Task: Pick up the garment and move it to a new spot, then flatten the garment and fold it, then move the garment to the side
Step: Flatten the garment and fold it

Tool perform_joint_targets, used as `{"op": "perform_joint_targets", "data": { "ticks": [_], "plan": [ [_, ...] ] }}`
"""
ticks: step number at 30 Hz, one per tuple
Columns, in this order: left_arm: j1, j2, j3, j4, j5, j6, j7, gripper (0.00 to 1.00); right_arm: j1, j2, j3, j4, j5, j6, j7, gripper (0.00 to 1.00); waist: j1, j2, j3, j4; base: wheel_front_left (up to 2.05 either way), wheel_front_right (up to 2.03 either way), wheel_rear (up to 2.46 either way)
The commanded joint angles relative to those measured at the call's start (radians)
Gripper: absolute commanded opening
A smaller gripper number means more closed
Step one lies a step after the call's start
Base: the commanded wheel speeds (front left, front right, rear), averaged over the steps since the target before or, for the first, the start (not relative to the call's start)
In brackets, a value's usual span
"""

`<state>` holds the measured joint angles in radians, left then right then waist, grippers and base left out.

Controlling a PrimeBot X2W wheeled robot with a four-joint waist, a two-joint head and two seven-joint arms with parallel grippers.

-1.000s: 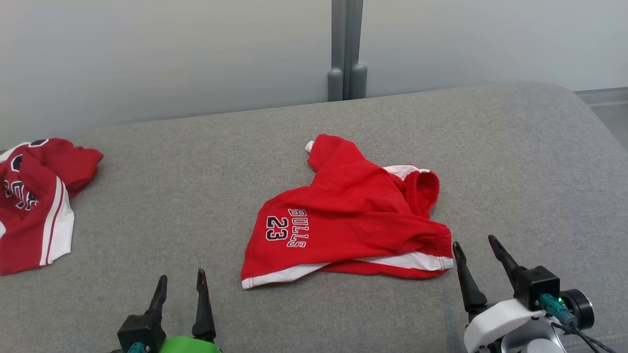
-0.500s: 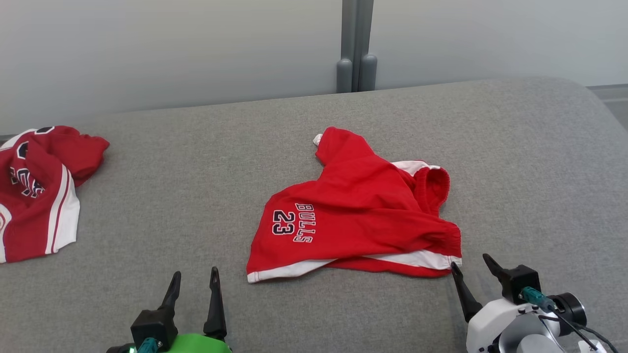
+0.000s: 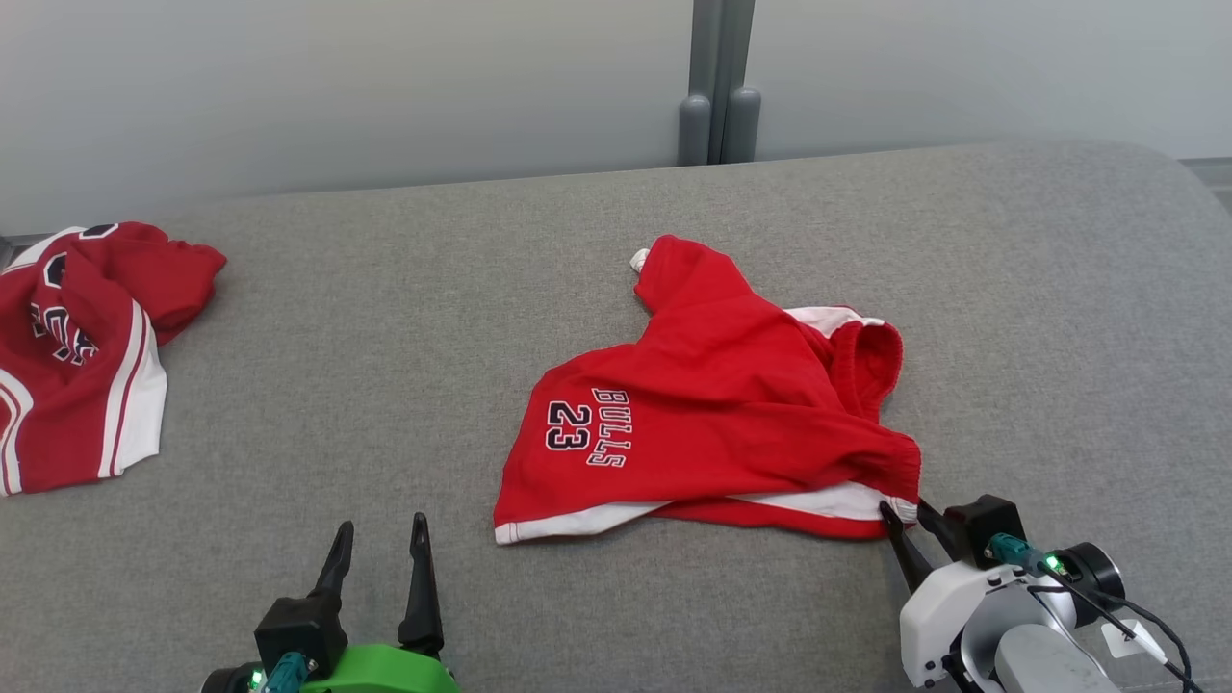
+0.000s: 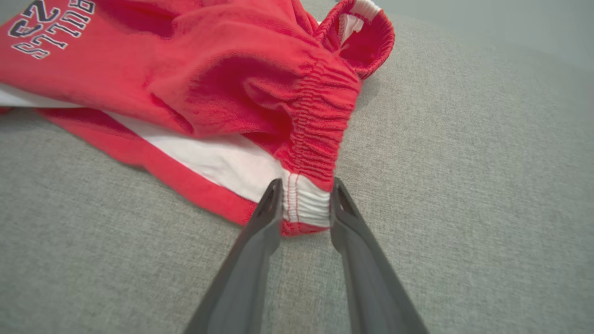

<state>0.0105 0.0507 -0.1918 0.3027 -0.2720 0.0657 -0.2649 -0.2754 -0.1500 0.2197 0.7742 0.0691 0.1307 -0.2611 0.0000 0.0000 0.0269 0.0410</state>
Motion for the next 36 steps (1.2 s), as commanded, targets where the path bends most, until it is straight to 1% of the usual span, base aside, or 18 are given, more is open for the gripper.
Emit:
{"op": "perform_joint_targets", "data": {
  "ticks": [1, 3, 4, 5, 10, 11, 13, 15, 24, 27, 31, 36],
  "plan": [
    [-0.014, 0.006, 0.003, 0.003, 0.002, -0.003, 0.000, 1.00, -0.017, -0.006, 0.008, 0.008, 0.014, 0.000, -0.004, 0.32, 0.0000, 0.0000, 0.003, 0.002, 0.00, 0.00, 0.00],
    [-0.014, 0.007, 0.003, 0.004, 0.002, -0.001, 0.000, 1.00, -0.020, -0.006, 0.013, 0.006, 0.020, 0.000, -0.004, 0.14, 0.0000, 0.0000, 0.004, 0.002, 0.00, 0.00, 0.00],
    [-0.014, 0.007, 0.003, 0.004, 0.002, -0.001, 0.000, 1.00, -0.020, -0.006, 0.013, 0.006, 0.020, 0.000, -0.004, 0.14, 0.0000, 0.0000, 0.004, 0.002, 0.00, 0.00, 0.00],
    [-0.013, 0.006, 0.002, 0.006, 0.001, -0.001, 0.000, 1.00, -0.019, -0.007, 0.015, 0.005, 0.022, 0.000, -0.004, 0.00, 0.0000, 0.0000, 0.004, 0.002, 0.00, 0.00, 0.00],
    [-0.019, 0.007, -0.024, 0.029, -0.008, -0.028, 0.012, 1.00, -0.012, -0.011, 0.016, -0.008, 0.036, 0.000, -0.004, 0.00, 0.0000, 0.0000, 0.005, -0.004, 0.00, 0.00, 0.00],
    [-0.025, 0.007, -0.047, 0.049, -0.007, -0.049, 0.031, 1.00, -0.009, -0.012, 0.012, -0.017, 0.040, 0.000, -0.004, 0.00, 0.0000, 0.0000, 0.007, -0.007, 0.00, 0.00, 0.00],
    [-0.034, 0.006, -0.077, 0.075, -0.003, -0.077, 0.054, 1.00, -0.008, -0.015, 0.009, -0.023, 0.042, 0.000, -0.004, 0.00, 0.0000, 0.0000, 0.009, -0.008, 0.00, 0.00, 0.00],
    [-0.051, 0.006, -0.100, 0.107, -0.003, -0.095, 0.074, 1.00, -0.008, -0.016, 0.007, -0.027, 0.044, 0.000, -0.004, 0.00, 0.0000, 0.0000, 0.012, -0.009, 0.00, 0.00, 0.00],
    [-0.181, 0.002, -0.163, 0.319, -0.025, -0.137, 0.097, 1.00, -0.026, -0.011, 0.012, -0.037, 0.045, 0.000, -0.004, 0.00, 0.0000, 0.0000, 0.027, -0.020, 0.00, 0.00, 0.00],
    [-0.222, 0.001, -0.181, 0.387, -0.051, -0.148, 0.090, 1.00, -0.032, -0.009, 0.015, -0.039, 0.047, 0.000, -0.004, 0.00, 0.0000, 0.0000, 0.032, -0.028, 0.00, 0.00, 0.00],
    [-0.262, 0.001, -0.218, 0.461, -0.126, -0.164, 0.085, 1.00, -0.036, -0.008, 0.020, -0.042, 0.050, 0.000, -0.004, 0.00, 0.0000, 0.0000, 0.037, -0.036, 0.00, 0.00, 0.00],
    [-0.304, 0.001, -0.284, 0.502, -0.201, -0.179, 0.048, 1.00, -0.036, -0.010, 0.020, -0.044, 0.051, 0.000, -0.004, 0.00, 0.0000, 0.0000, 0.042, -0.043, 0.00, 0.00, 0.00]
  ]
}}
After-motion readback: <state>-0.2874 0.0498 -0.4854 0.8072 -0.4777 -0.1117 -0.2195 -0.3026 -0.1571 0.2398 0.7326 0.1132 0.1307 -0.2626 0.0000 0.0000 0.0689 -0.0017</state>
